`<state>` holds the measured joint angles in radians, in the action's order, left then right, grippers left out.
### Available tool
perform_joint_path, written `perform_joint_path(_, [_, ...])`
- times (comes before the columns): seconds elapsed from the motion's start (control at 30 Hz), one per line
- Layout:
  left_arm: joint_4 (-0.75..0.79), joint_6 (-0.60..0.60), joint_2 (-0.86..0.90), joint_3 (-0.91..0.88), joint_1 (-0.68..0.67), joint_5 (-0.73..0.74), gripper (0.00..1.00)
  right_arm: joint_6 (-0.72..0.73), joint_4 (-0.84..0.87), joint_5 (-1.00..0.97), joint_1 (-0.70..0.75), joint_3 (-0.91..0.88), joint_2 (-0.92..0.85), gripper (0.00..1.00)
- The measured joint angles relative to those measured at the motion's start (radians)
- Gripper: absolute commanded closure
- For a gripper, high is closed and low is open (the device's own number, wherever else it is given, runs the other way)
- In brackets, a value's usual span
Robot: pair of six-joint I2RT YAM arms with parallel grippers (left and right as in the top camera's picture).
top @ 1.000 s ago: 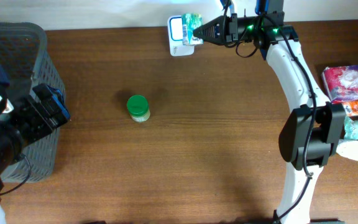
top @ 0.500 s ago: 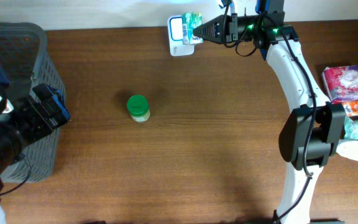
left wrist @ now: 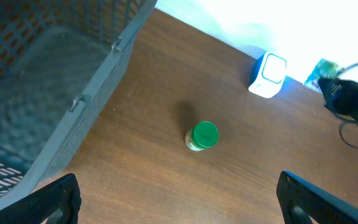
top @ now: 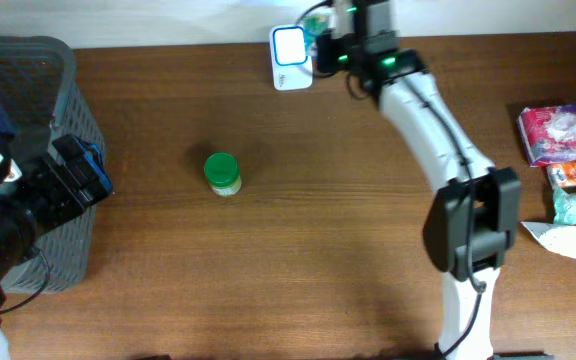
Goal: Scan the item barcode
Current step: 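Hold the small tissue pack under the scanner with the right gripper, then carry the small tissue pack to the table's right edge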
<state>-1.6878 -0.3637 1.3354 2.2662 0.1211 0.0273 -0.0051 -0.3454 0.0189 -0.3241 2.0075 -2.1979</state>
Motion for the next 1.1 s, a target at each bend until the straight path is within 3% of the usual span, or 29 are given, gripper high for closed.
perform_joint_path(0.13, [0.001,0.0,0.0,0.0,0.0,0.0,0.01,-0.337,0.165,-0.238,-0.122,0.0,-0.04,0.96])
perform_joint_path(0.27, [0.001,0.0,0.0,0.0,0.0,0.0,0.01,-0.464,0.32,-0.304,-0.109,0.0,-0.139,0.96])
perform_joint_path(0.37, [0.0,0.0,0.0,0.0,0.0,0.0,0.01,-0.493,0.333,-0.299,-0.09,0.0,-0.188,0.96])
perform_joint_path(0.77, [0.0,0.0,0.0,0.0,0.0,0.0,0.01,-0.518,0.349,-0.201,-0.077,0.0,-0.228,0.96])
perform_joint_path(0.93, [0.0,0.0,0.0,0.0,0.0,0.0,0.01,-0.355,0.265,-0.284,-0.07,0.03,-0.23,0.96])
perform_joint_path(1.1, [0.0,0.0,0.0,0.0,0.0,0.0,0.01,-0.179,-0.008,-0.312,0.023,0.108,-0.204,0.96])
